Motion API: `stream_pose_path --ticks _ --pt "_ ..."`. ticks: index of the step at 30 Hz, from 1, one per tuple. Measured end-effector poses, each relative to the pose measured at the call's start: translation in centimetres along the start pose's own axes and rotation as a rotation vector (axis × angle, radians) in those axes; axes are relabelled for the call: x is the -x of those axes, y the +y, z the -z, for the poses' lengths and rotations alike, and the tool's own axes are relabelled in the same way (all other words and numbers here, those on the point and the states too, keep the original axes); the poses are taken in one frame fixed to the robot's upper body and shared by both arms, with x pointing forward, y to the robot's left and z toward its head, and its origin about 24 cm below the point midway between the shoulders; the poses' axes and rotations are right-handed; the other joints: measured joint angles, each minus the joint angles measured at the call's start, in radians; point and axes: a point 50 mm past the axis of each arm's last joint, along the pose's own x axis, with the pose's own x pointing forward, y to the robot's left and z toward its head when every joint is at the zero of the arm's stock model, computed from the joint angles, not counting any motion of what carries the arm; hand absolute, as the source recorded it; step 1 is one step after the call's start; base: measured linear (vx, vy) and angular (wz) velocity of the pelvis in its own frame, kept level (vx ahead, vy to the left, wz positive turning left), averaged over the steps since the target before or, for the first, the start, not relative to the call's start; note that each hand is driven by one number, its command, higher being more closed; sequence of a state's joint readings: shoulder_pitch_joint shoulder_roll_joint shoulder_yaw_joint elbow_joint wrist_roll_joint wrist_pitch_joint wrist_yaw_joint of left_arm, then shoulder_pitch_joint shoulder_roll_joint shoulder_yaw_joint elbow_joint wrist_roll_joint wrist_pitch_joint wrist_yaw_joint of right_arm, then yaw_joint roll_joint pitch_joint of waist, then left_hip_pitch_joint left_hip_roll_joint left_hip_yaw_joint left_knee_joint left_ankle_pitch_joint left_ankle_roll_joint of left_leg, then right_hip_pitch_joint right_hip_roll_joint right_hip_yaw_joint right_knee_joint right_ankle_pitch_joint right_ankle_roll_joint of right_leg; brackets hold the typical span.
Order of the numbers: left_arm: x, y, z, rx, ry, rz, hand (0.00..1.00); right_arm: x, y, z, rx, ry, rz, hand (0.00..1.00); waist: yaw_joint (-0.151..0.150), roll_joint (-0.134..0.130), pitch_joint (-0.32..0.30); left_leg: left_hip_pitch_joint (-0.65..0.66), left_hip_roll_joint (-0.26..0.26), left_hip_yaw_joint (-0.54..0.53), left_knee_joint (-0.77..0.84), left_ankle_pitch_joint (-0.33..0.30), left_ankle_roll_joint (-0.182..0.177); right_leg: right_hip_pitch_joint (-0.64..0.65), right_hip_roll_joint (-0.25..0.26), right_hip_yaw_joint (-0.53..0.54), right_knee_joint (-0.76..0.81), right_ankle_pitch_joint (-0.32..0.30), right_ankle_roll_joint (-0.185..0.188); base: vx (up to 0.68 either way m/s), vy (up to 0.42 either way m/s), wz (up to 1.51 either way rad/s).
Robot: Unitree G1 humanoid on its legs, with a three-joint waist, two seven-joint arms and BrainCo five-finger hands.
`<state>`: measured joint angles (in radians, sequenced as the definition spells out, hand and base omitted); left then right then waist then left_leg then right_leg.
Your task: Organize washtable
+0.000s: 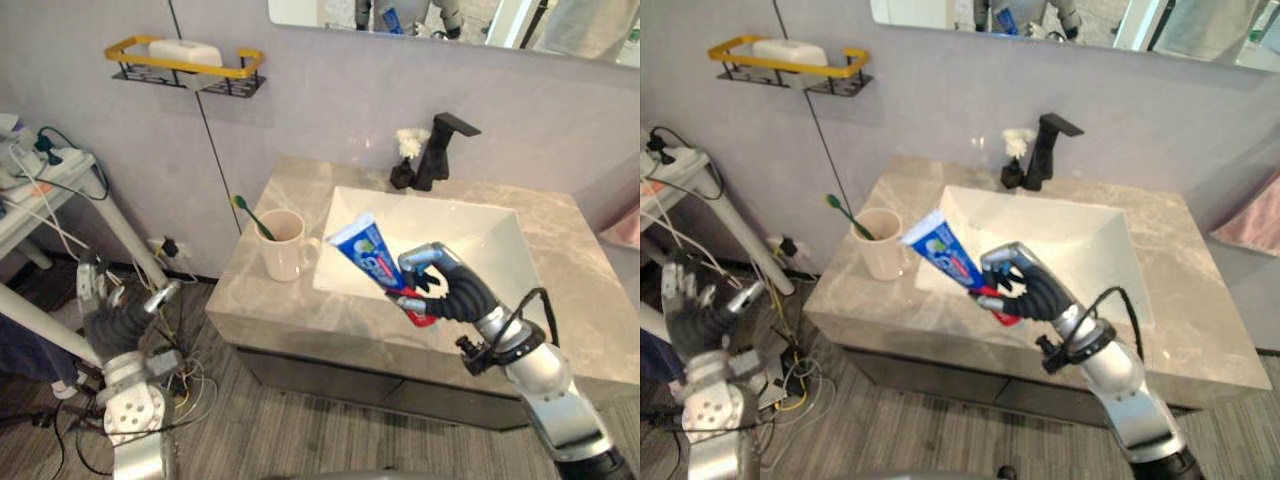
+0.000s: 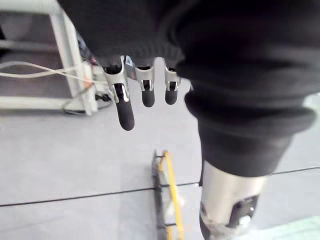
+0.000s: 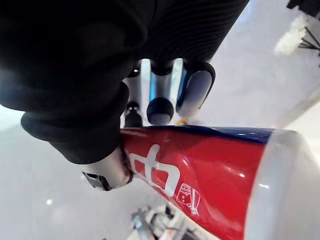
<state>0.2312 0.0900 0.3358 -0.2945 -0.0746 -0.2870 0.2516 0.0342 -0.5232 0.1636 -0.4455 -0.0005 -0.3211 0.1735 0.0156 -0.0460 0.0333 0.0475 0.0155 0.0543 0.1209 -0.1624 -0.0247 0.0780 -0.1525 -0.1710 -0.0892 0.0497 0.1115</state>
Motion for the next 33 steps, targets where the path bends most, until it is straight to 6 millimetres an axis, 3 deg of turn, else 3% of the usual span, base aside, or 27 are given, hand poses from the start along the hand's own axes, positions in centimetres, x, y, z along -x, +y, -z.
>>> stream_pose_path --ticks 12,20,25,33 --pt "0.0 -3.4 -4.9 0.18 -0.215 0.185 0.0 -1.4 0.9 0.9 -0.049 0.007 0.016 1.0 0.004 0.012 -0.01 0.017 0.001 -0.015 -0.031 0.029 -0.005 0.009 0.002 -0.014 0.0 0.0 0.0 -0.05 -0.035 0.04" --pt "1.1 -6.1 -5.5 0.46 -0.171 0.397 0.0 -2.9 2.1 1.4 -0.051 0.009 -0.02 1.0 0.008 0.011 -0.012 0.024 0.001 -0.025 -0.051 0.045 -0.006 0.014 0.003 -0.021 0.0 0.0 -0.001 -0.04 -0.028 0.03" --pt "2.1 -8.0 -5.5 0.536 -0.122 0.528 0.0 -3.6 2.6 1.7 -0.062 0.017 -0.026 1.0 0.024 0.011 -0.012 0.025 0.001 -0.028 -0.053 0.046 -0.006 0.016 0.004 -0.024 -0.001 0.0 -0.001 0.0 0.0 0.0" --pt "3.1 -10.7 -4.6 0.655 -0.009 0.663 0.0 -5.5 3.2 0.7 -0.07 -0.059 -0.047 1.0 0.026 0.006 -0.011 0.033 0.001 -0.047 -0.088 0.073 -0.007 0.019 0.005 -0.045 -0.001 -0.001 -0.002 -0.04 -0.026 0.08"
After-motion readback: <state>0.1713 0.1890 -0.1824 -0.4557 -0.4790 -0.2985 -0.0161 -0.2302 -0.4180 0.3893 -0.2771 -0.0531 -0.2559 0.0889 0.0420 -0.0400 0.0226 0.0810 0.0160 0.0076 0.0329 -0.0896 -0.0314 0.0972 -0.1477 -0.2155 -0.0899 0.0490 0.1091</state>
